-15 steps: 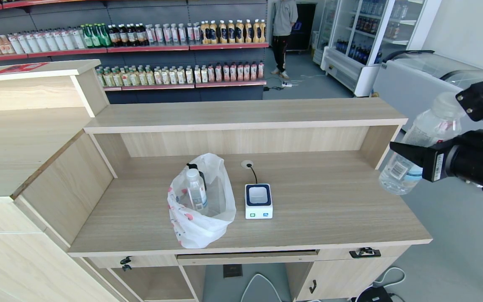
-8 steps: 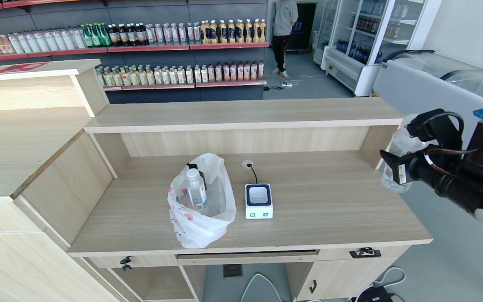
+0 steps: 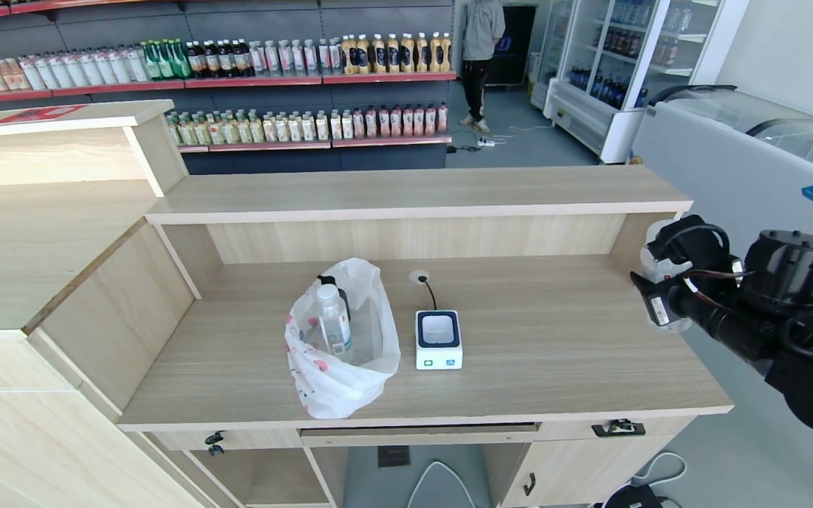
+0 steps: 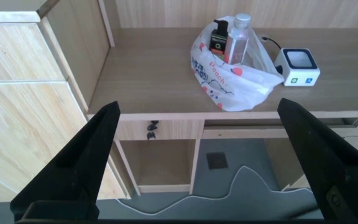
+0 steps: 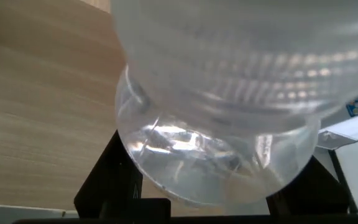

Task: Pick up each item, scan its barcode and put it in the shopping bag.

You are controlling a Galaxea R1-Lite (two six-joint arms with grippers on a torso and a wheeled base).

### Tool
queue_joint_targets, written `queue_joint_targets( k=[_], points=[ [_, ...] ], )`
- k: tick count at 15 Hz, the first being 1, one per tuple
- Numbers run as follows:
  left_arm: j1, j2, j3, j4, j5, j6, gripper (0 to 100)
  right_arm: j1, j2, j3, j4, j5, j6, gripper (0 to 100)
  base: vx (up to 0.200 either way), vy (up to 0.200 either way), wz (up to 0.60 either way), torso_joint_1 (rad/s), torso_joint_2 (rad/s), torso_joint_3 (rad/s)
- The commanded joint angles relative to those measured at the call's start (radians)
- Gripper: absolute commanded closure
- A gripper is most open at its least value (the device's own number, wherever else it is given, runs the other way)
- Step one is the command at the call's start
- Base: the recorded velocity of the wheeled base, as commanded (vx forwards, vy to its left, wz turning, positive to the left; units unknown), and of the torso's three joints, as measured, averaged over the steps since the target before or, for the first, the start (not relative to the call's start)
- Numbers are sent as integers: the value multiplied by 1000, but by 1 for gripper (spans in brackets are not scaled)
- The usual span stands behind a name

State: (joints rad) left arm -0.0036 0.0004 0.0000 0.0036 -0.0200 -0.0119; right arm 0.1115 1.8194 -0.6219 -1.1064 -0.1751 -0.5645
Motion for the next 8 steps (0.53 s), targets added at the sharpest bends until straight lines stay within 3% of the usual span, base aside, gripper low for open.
queue_joint_targets(
  k=[1, 4, 6, 8],
  points=[
    [1, 1, 0, -1, 0, 0, 0, 2, 63, 2, -41, 32, -37, 100, 0, 0, 600, -7, 2, 2],
    [1, 1, 0, -1, -1, 0, 0, 2, 112, 7, -147, 123, -121, 100, 0, 0, 600, 9, 4, 2],
    [1, 1, 0, -1, 0, 0, 0, -23, 161, 14, -253, 197, -249, 100, 0, 0, 0, 0, 0, 0],
    [1, 1, 0, -1, 0, 0, 0, -53, 216, 13, -345, 287, -291, 100, 0, 0, 0, 0, 0, 0]
  ],
)
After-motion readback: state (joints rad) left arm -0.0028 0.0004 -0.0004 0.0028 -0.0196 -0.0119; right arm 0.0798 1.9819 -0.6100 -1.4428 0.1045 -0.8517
